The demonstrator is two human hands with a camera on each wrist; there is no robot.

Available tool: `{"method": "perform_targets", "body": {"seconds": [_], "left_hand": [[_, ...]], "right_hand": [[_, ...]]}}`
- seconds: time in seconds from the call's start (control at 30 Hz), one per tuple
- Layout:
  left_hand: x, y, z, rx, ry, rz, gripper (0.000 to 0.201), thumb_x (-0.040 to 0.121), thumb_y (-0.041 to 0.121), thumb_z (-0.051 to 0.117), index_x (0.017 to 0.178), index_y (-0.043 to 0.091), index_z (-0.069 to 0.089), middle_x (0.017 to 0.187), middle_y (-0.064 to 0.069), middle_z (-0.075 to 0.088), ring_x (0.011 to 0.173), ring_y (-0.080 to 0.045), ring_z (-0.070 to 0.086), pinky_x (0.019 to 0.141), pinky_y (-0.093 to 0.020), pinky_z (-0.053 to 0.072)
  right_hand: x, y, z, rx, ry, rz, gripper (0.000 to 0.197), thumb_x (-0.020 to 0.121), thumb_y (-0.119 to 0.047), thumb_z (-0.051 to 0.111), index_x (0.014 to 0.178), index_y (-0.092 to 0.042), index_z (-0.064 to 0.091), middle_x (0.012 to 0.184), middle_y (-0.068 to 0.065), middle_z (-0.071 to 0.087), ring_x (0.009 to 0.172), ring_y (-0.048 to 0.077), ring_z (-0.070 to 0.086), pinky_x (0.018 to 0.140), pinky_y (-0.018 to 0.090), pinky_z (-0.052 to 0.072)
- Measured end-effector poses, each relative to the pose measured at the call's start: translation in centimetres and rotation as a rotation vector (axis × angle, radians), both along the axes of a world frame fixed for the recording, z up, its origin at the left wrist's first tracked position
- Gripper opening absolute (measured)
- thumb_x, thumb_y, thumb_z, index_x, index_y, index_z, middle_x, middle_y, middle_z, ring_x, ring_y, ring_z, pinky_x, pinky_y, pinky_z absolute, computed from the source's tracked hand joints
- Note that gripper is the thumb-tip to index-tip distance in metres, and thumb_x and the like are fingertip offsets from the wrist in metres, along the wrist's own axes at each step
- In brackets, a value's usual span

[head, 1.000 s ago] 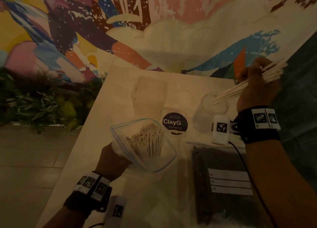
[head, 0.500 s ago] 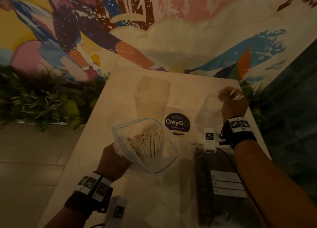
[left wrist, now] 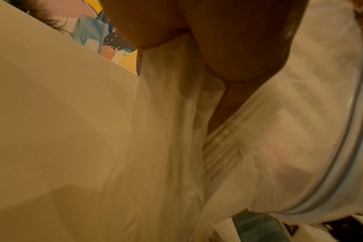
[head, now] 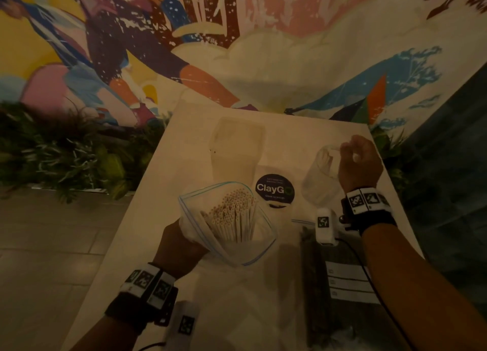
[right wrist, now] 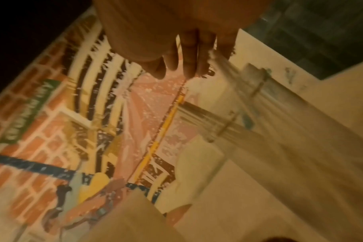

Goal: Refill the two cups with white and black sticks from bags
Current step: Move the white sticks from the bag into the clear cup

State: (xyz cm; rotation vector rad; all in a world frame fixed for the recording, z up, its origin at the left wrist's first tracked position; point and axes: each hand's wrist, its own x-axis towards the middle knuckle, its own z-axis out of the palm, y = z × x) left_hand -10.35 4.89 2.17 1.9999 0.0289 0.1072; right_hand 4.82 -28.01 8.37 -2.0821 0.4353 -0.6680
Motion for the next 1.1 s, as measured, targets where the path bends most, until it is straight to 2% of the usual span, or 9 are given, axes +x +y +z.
{"method": "perform_targets", "body": {"seconds": [0.1,0.2,0.3,0.47,0.67,0.77,0.87,1.0,1.1], "left_hand": [[-0.2,-0.1,0.1,0.081,-0.023,-0.019,0.075,0.048,0.057,0.058,0.105,0.011,0.066,0.101,0.005,0.067,0.098,-0.006,0.056,0.085,-0.011,0.042],[-0.4,-0.1,0.4,0.139,0.001,-0.080,0.086,0.052,0.058,0.052,0.116,0.002,0.062,0.114,-0.017,0.064,0.110,-0.025,0.057,0.095,-0.029,0.036],[-0.3,-0.3,1.2,0.080,-0.020,-0.080,0.083,0.049,0.056,0.055,0.121,0.016,0.051,0.117,-0.003,0.057,0.110,-0.005,0.051,0.098,-0.027,0.033],[0.0,0.0,0.7,-0.005,-0.046,-0.157,0.070,0.051,0.052,0.067,0.109,0.077,0.038,0.105,0.057,0.046,0.106,0.029,0.042,0.088,0.004,0.034],[0.1,-1.2,1.1,0.012,0.035,-0.223,0.130,0.023,0.094,0.056,0.134,0.028,0.037,0.127,0.019,0.040,0.120,0.006,0.037,0.099,-0.009,0.031],[0.1,-1.1,0.7,-0.111,0.021,-0.232,0.107,0.027,0.073,0.077,0.120,0.039,0.039,0.117,0.021,0.050,0.109,0.022,0.046,0.093,-0.005,0.039],[0.3,-0.6,0.0,-0.185,-0.019,-0.217,0.074,0.046,0.043,0.088,0.115,0.040,0.060,0.112,0.012,0.067,0.110,-0.007,0.062,0.094,-0.039,0.052],[0.7,-1.0,0.9,-0.180,-0.155,-0.124,0.051,0.054,0.037,0.073,0.099,0.059,0.060,0.097,0.033,0.065,0.091,0.011,0.062,0.078,-0.013,0.052],[1.2,-0.9,0.4,-0.317,-0.128,-0.090,0.045,0.049,0.033,0.075,0.091,0.049,0.067,0.090,0.023,0.070,0.082,0.005,0.066,0.068,-0.013,0.053]], "right_hand": [[-2.0,1.0,1.8,-0.005,-0.218,0.002,0.045,0.084,-0.037,0.056,0.125,-0.020,0.054,0.127,-0.003,0.056,0.113,0.011,0.052,0.098,0.035,0.046],[-5.8,3.9,4.1,0.053,-0.351,0.195,0.028,0.084,-0.013,0.066,0.112,-0.013,0.060,0.106,-0.005,0.063,0.092,-0.004,0.057,0.084,0.019,0.050],[-9.7,7.6,3.6,0.221,-0.016,0.633,0.025,0.078,-0.002,0.072,0.091,-0.022,0.064,0.083,-0.006,0.067,0.075,0.003,0.062,0.073,0.019,0.053],[-11.3,10.1,-1.4,-0.016,0.591,0.907,0.049,0.073,-0.016,0.075,0.118,-0.022,0.059,0.104,-0.004,0.067,0.091,0.014,0.065,0.082,0.032,0.056],[-13.7,13.8,-2.5,-0.034,0.300,0.929,0.067,0.077,-0.038,0.069,0.137,-0.025,0.041,0.121,-0.008,0.062,0.107,0.005,0.059,0.090,0.020,0.049],[-14.3,14.3,-3.1,-0.160,0.232,0.942,0.051,0.082,-0.033,0.069,0.128,-0.021,0.052,0.116,0.000,0.066,0.103,0.015,0.062,0.089,0.027,0.051],[-14.4,14.2,-3.3,-0.384,-0.028,0.797,0.035,0.078,-0.031,0.062,0.109,-0.015,0.065,0.095,0.005,0.072,0.082,0.020,0.064,0.072,0.029,0.055],[-14.4,13.8,-2.9,-0.129,-0.140,0.774,0.019,0.075,-0.015,0.072,0.094,-0.014,0.068,0.090,-0.004,0.069,0.084,0.003,0.059,0.076,0.011,0.045],[-14.4,13.4,-3.3,0.026,0.030,0.749,0.021,0.075,-0.021,0.075,0.092,-0.025,0.064,0.087,-0.027,0.059,0.083,-0.020,0.051,0.072,-0.002,0.037]]}}
